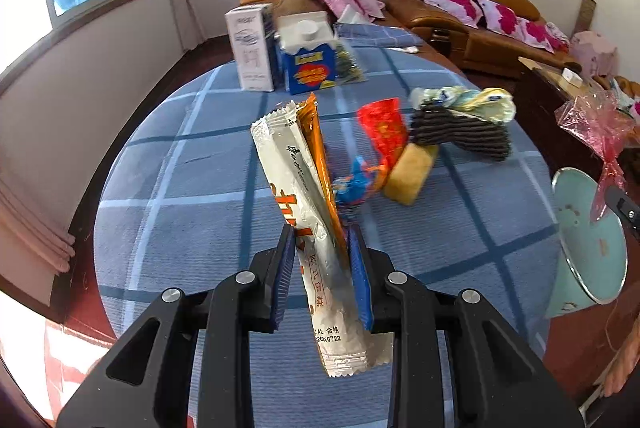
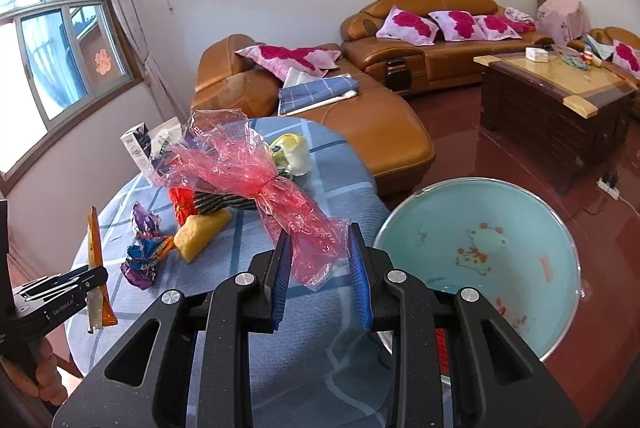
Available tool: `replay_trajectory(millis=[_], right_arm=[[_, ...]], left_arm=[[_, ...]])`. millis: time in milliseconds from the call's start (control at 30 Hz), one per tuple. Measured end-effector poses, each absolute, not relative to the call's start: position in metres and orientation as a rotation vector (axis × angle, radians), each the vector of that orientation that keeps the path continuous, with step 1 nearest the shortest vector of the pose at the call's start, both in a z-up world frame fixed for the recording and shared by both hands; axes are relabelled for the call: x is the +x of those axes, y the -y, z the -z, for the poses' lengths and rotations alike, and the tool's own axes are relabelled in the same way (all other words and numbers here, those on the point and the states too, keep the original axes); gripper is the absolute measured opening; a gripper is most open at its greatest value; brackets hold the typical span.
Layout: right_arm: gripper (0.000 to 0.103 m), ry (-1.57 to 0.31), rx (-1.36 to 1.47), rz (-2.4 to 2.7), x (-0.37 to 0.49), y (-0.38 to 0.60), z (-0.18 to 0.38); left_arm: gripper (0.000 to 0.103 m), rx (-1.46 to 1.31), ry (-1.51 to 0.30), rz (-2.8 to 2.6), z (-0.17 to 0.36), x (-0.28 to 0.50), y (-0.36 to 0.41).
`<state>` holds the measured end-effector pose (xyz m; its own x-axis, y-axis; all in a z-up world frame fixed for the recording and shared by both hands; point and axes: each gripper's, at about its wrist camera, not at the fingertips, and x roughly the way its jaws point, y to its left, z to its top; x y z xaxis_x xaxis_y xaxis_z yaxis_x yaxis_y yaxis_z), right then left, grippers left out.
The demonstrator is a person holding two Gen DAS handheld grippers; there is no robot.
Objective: Collect trash
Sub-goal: 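Lift the pink bag and white wrapper, moving the right gripper toward the bucket, then carry the pink bag and white wrapper in both grippers over the teal bucket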
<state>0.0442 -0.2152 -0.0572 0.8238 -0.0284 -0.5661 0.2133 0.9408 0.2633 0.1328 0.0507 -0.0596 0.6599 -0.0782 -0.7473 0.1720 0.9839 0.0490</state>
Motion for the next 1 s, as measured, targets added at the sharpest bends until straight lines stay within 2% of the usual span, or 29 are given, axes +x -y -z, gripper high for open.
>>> replay_trajectory(millis=[1000], right_arm=[[0.028, -0.545, 0.373, 0.252, -0.002, 0.253, 0.054]], left_arm=[[0.027, 0.240, -0.760, 0.281, 0.040, 0.107, 0.049]])
